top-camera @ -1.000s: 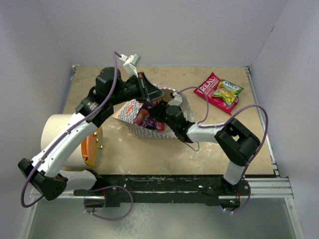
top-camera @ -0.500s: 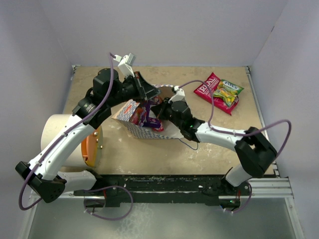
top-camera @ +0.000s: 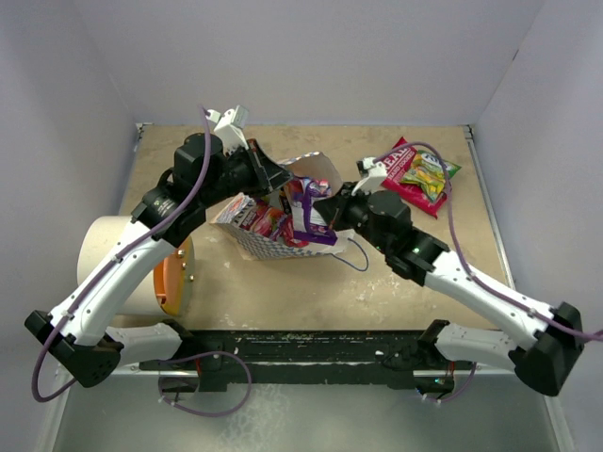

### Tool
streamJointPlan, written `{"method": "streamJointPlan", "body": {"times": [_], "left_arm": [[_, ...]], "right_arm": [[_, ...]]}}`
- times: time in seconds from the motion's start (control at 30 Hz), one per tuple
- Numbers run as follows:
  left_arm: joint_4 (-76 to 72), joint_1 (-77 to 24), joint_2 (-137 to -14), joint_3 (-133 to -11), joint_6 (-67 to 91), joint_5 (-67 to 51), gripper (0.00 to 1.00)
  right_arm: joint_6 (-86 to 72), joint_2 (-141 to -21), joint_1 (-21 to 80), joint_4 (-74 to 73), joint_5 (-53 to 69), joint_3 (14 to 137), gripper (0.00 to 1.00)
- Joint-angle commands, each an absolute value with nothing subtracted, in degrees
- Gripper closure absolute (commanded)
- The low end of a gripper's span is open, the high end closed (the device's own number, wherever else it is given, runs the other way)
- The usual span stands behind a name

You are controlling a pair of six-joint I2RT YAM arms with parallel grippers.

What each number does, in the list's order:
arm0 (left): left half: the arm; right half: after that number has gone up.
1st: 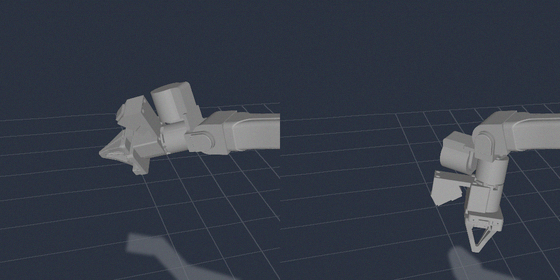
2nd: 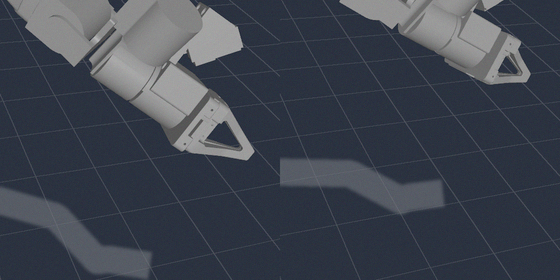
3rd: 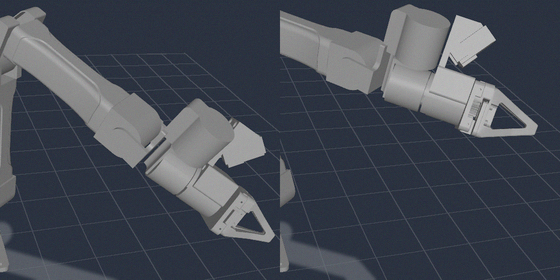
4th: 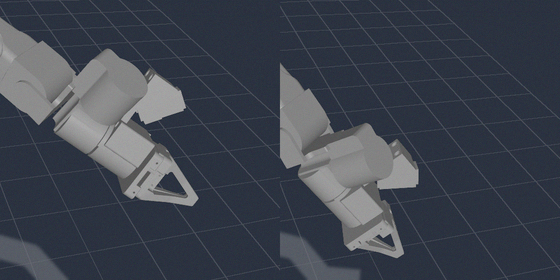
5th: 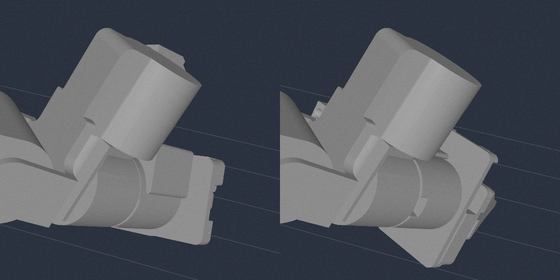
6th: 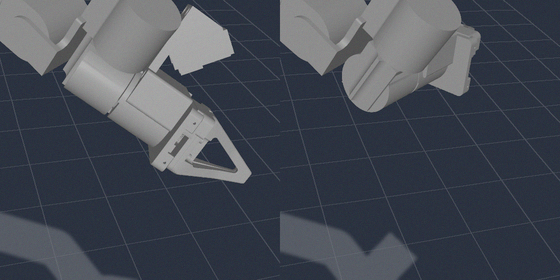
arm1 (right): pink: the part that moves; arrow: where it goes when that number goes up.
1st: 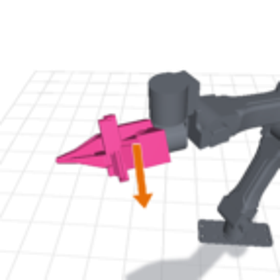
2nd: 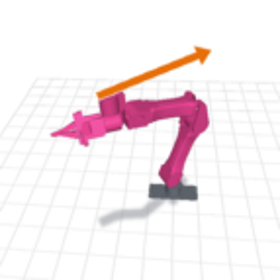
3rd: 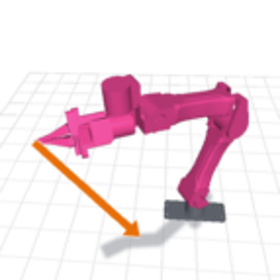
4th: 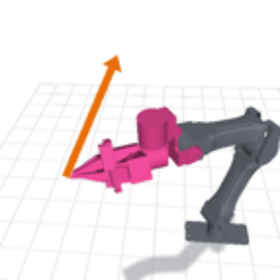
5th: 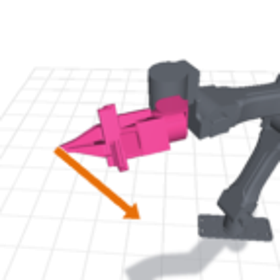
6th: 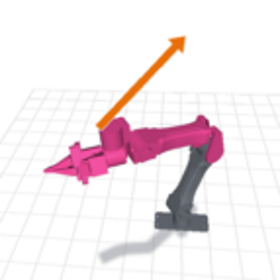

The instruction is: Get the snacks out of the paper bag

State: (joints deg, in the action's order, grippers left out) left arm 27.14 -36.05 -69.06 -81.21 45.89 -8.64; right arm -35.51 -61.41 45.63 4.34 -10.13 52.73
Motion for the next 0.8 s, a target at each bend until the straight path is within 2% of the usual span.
{"method": "streamJointPlan", "body": {"times": [0.0, 0.2, 0.4, 0.57, 0.67, 0.77], "left_arm": [[26.9, -36.4, -67.1, -81.7, 44.9, -7.2, 1.0], [29.2, -36.5, -68.4, -82.9, 44.2, -6.9, 1.0], [31.7, -36.5, -69.7, -84.8, 43.2, -7.3, 1.0], [32.9, -36.5, -69.9, -84.7, 43.0, -7.8, 1.0], [32.1, -36.4, -69.7, -83.6, 43.5, -8.7, 1.0], [30.9, -36.5, -69.7, -83.0, 43.5, -9.1, 1.0]], "right_arm": [[-33.1, -52.6, 45.6, -6.1, -14.9, 59.7, 1.0], [-33.9, -48.6, 45.5, -11.0, -19.1, 63.7, 1.0], [-23.0, -54.8, 45.5, -14.6, -23.5, 75.7, 1.0], [-12.0, -61.7, 45.2, -11.9, -32.1, 85.5, 1.0], [-7.9, -66.9, 41.2, -11.4, -35.0, 90.3, 1.0], [-10.9, -72.2, 32.3, -14.7, -30.6, 95.2, 1.0]]}}
